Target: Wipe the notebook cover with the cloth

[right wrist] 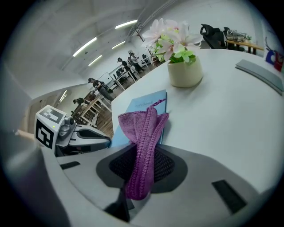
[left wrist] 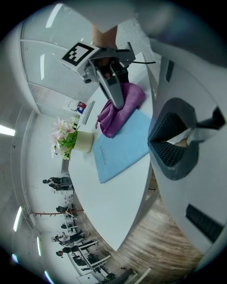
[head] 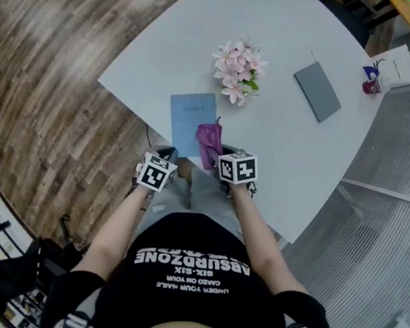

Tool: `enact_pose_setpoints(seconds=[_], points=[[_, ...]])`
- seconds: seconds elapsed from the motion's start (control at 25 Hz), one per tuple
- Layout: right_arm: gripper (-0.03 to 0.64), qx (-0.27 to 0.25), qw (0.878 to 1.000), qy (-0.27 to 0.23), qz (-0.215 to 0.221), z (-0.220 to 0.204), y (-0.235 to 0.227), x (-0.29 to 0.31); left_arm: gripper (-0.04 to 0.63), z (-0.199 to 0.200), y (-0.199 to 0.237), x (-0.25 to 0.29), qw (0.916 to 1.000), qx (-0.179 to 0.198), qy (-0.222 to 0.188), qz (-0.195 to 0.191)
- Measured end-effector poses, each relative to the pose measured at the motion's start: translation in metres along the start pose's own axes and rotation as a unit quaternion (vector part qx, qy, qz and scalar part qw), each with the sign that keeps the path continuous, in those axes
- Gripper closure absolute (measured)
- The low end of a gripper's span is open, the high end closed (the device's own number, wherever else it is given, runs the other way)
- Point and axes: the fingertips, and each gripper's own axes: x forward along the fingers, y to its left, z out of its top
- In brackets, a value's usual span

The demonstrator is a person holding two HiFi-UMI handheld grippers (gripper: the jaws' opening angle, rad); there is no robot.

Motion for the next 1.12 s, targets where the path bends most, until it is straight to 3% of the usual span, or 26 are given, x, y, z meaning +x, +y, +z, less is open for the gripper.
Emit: enact_pose_setpoints(seconds=[0.8,1.12], points=[[0.523,-0.095,0.993,0.011,-0.065,-0.006,-0.012,-0.005,0.578,0.000,0.001,0.000,0.9999,-0.005,0.005,-0.008],[0.523,-0.109,0.992,0.019,-0.059,-0.007,-0.013,-0.004,0.578,0.000,-0.001,0.001,0.9997,0.005,0.013,-0.018]])
